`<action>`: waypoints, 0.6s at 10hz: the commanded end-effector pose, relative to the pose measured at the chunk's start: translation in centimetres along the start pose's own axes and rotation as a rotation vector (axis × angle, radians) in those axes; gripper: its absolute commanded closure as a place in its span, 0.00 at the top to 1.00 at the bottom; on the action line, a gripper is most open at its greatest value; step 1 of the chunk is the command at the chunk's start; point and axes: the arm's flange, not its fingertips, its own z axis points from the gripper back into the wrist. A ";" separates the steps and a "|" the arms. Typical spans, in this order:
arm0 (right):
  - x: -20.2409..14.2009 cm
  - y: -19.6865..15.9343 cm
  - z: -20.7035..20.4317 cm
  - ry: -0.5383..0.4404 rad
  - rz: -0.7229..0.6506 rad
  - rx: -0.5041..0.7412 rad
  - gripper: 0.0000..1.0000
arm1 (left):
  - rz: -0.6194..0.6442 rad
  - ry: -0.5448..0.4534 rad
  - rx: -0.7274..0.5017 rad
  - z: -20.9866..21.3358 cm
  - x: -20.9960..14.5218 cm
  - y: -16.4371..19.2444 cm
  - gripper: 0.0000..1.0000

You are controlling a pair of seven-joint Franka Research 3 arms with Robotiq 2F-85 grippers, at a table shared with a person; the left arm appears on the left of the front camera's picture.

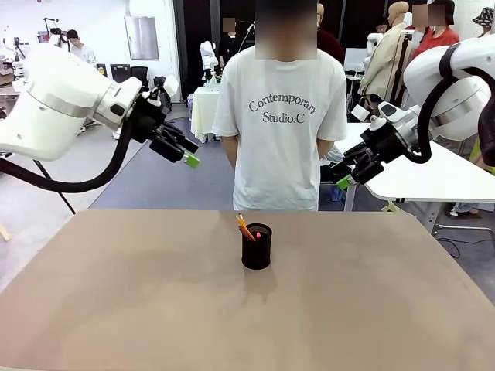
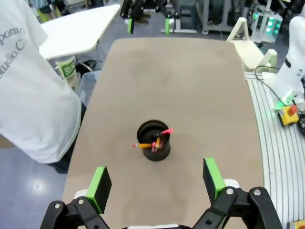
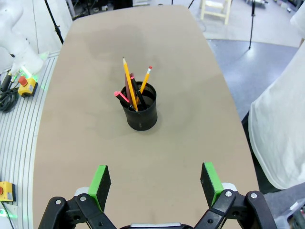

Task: Place the pens into the pen holder.
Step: Pick up a writing instrument from the table and place it into the Pen holder.

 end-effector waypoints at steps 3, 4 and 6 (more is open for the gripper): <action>0.2 0.2 -0.1 0.011 0.006 -0.010 1.00 | -0.029 0.023 -0.012 1.2 -3.7 0.0 1.00; 0.2 0.2 -0.1 0.011 0.006 -0.010 1.00 | -0.029 0.019 -0.008 1.6 -4.0 0.0 1.00; 0.2 0.2 -0.1 0.011 0.006 -0.010 1.00 | -0.034 -0.004 -0.027 1.8 -4.6 -0.3 1.00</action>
